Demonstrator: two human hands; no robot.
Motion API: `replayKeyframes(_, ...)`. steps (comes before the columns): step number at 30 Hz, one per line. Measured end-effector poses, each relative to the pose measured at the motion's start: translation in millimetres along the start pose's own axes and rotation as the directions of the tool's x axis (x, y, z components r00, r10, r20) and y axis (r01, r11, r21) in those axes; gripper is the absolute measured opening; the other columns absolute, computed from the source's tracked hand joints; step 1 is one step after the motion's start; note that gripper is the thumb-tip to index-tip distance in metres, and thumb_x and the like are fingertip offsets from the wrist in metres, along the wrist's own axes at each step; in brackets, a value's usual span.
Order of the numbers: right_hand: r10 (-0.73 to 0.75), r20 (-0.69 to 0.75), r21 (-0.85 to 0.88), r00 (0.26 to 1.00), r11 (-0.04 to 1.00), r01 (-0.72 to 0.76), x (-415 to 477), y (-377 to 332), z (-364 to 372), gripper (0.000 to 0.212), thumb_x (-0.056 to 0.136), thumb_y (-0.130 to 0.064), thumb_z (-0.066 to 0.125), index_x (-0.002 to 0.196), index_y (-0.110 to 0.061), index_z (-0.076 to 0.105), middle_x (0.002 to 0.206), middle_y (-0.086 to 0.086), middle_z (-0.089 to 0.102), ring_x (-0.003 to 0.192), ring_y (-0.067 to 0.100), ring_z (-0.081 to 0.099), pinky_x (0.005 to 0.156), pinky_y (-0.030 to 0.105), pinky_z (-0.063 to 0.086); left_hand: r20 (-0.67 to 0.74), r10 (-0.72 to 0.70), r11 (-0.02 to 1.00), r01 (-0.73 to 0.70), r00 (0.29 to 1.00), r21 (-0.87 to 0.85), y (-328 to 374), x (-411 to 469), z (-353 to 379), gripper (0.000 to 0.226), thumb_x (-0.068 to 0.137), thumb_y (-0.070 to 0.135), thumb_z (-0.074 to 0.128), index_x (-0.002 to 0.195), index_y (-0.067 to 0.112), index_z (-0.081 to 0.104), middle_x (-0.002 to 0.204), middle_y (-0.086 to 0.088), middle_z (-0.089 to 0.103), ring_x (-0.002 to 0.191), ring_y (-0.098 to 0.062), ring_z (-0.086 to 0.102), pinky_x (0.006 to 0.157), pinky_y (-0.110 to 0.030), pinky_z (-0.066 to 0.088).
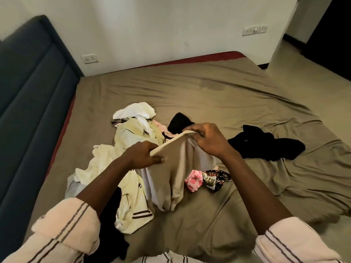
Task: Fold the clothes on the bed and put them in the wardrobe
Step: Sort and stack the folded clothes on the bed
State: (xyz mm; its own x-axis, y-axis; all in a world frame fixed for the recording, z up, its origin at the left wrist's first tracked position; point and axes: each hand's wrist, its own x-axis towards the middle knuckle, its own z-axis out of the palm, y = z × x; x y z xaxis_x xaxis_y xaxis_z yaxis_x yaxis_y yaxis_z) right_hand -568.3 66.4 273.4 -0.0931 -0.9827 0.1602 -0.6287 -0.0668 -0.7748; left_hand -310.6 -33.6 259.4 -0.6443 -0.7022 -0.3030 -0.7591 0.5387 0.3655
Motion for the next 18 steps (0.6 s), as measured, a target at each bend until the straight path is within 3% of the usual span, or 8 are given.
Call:
replayKeyframes(2, -0.016, -0.001, -0.112, 1.000, 0.994, 0.016, 1.5, 3.3, 0.3, 0.031, 0.093, -0.016, 0.058, 0.116, -0.022, 0.078, 0.115, -0.007, 0.076, 0.108, 0.011, 0.066, 0.097, 0.037, 0.051, 0.016, -0.006, 0.999, 0.007, 1.000, -0.042, -7.9, -5.7, 9.5, 0.043, 0.070, 0.068, 0.067, 0.089, 0.030, 0.069, 0.086, 0.005, 0.071, 0.082, -0.019, 0.066, 0.076, -0.041, 0.055)
replayKeyframes(4, 0.001, -0.088, -0.285, 0.996, 0.958, -0.026, 3.1, 8.6, 2.3, 0.028, 0.095, -0.019, 0.060, 0.118, -0.023, 0.076, 0.113, -0.002, 0.070, 0.110, 0.022, 0.060, 0.097, 0.041, 0.045, 0.056, 0.025, 0.979, -0.013, 0.998, -0.201, -10.5, -10.5, 15.2, 0.032, 0.075, 0.060, 0.073, 0.088, 0.031, 0.071, 0.086, 0.008, 0.074, 0.083, -0.014, 0.069, 0.077, -0.039, 0.054)
replayKeyframes(7, 0.011, -0.413, -0.489, 0.911, 0.841, -0.232, 3.4, 12.8, -2.8, 0.021, 0.093, -0.024, 0.066, 0.111, -0.024, 0.078, 0.107, 0.003, 0.055, 0.105, 0.027, 0.052, 0.090, 0.044, 0.039, 0.145, 0.055, 0.944, -0.005, 0.988, -0.329, -20.2, -18.9, 20.4, 0.025, 0.082, 0.052, 0.076, 0.087, 0.028, 0.075, 0.085, 0.003, 0.075, 0.077, -0.008, 0.067, 0.072, -0.033, 0.051)
replayKeyframes(10, 0.125, -0.591, -0.348, 0.797, 0.851, -0.392, 1.5, 12.9, -3.4, 0.016, 0.092, -0.026, 0.069, 0.104, -0.019, 0.076, 0.107, 0.007, 0.050, 0.099, 0.030, 0.055, 0.082, 0.044, 0.046, 0.231, 0.008, 0.955, 0.061, 0.973, -0.291, -29.1, -22.3, 21.4, 0.035, 0.079, 0.059, 0.069, 0.092, 0.026, 0.073, 0.092, -0.006, 0.074, 0.083, -0.023, 0.071, 0.073, -0.044, 0.059)
replayKeyframes(13, 0.294, -0.639, -0.159, 0.710, 0.853, -0.497, 1.7, 11.6, 5.0, 0.018, 0.095, -0.030, 0.066, 0.108, -0.023, 0.075, 0.113, 0.007, 0.056, 0.094, 0.033, 0.062, 0.078, 0.041, 0.049, 0.247, -0.069, 0.994, 0.089, 0.966, -0.068, -27.3, -14.3, 12.6, 0.031, 0.086, 0.050, 0.073, 0.095, 0.021, 0.067, 0.101, -0.007, 0.073, 0.095, -0.029, 0.068, 0.077, -0.037, 0.050)
replayKeyframes(16, 0.537, -0.709, 0.236, 0.457, 0.791, -0.565, 7.2, 23.8, -5.0, 0.016, 0.097, -0.037, 0.060, 0.100, -0.025, 0.072, 0.105, 0.009, 0.074, 0.097, 0.034, 0.068, 0.077, 0.038, 0.050, 0.123, -0.157, 0.983, 0.144, 0.980, 0.114, -29.1, -3.9, 1.6, 0.036, 0.096, 0.044, 0.066, 0.101, 0.008, 0.065, 0.108, -0.015, 0.066, 0.106, -0.036, 0.063, 0.074, -0.033, 0.039)
replayKeyframes(18, 0.660, -0.666, 0.494, 0.349, 0.740, -0.456, 10.6, 34.7, -19.9, 0.017, 0.099, -0.031, 0.055, 0.086, -0.026, 0.063, 0.085, 0.009, 0.076, 0.079, 0.033, 0.075, 0.069, 0.041, 0.058, -0.067, -0.201, 0.979, 0.202, 0.977, 0.008, -33.8, -2.4, -10.5, 0.037, 0.098, 0.048, 0.063, 0.085, 0.013, 0.062, 0.090, -0.011, 0.063, 0.102, -0.038, 0.064, 0.070, -0.034, 0.037)
